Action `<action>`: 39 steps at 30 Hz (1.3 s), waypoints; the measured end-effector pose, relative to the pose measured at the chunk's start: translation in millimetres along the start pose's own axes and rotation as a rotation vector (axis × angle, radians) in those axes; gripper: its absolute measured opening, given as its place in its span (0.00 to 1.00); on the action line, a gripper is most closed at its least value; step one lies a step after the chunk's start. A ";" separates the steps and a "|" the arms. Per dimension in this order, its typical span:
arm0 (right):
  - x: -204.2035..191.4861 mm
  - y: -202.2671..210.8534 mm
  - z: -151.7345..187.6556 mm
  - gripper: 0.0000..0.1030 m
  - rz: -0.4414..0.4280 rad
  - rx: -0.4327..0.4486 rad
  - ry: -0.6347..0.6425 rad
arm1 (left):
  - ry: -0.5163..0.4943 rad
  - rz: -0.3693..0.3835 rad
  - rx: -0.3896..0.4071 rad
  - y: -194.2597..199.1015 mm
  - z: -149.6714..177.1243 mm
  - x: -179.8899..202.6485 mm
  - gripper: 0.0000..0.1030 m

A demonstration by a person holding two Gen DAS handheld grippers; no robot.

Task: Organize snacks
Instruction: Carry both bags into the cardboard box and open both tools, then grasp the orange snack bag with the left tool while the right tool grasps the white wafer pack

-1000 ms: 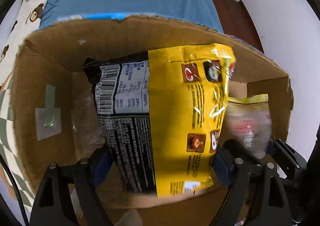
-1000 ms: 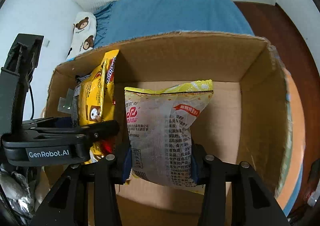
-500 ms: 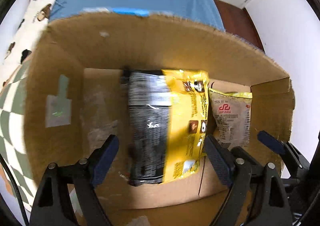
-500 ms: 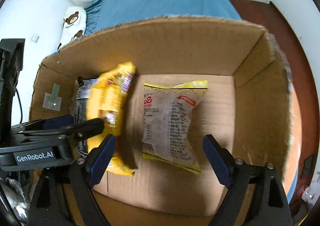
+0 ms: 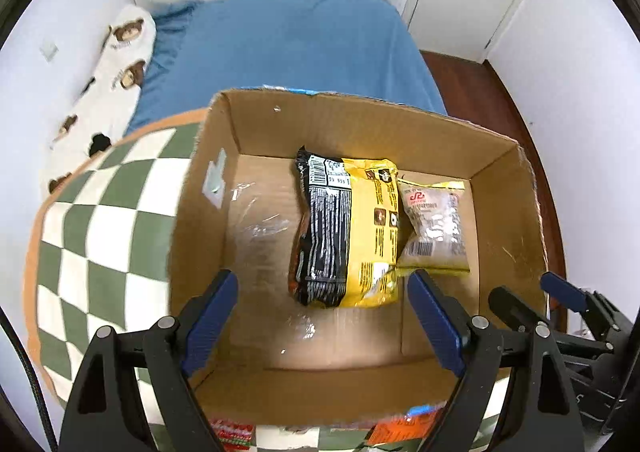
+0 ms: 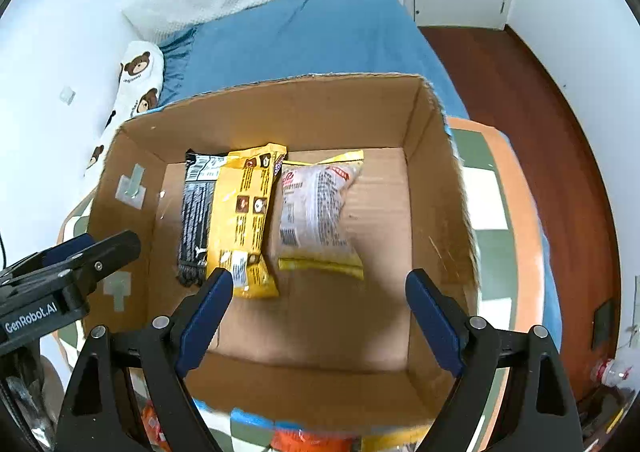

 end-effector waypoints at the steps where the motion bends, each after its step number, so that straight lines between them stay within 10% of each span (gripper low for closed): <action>1: 0.3 6.2 6.1 0.88 0.008 0.011 0.001 | -0.006 -0.004 0.014 4.1 5.7 1.1 0.84; 17: -9.9 86.8 100.1 0.88 0.004 0.150 -0.001 | -0.009 0.001 0.143 47.1 84.9 8.9 0.84; 20: -3.7 84.6 125.0 0.88 -0.020 0.125 -0.015 | -0.027 0.016 0.111 36.1 98.6 12.8 0.99; 27: 34.6 29.6 171.9 0.88 -0.032 -0.035 -0.088 | -0.081 0.009 -0.040 -34.3 133.1 31.7 1.00; 31: 61.1 -16.5 189.8 0.88 -0.009 -0.148 -0.112 | -0.204 -0.068 -0.097 -80.1 147.4 60.8 1.00; 39: 85.8 -98.1 205.9 0.80 0.008 -0.318 -0.043 | -0.785 -0.408 -0.026 -133.6 168.1 149.2 1.00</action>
Point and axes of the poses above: each gripper's, at about its wrist camera, not at the fingertips, and y roughly against the way its jaws point, x to its right, z to its underside, the point moved 1 cm from there along -y, roughly the way its jaws point, and after that the axes turned 15 degrees about -x, right-handed, at the moved point
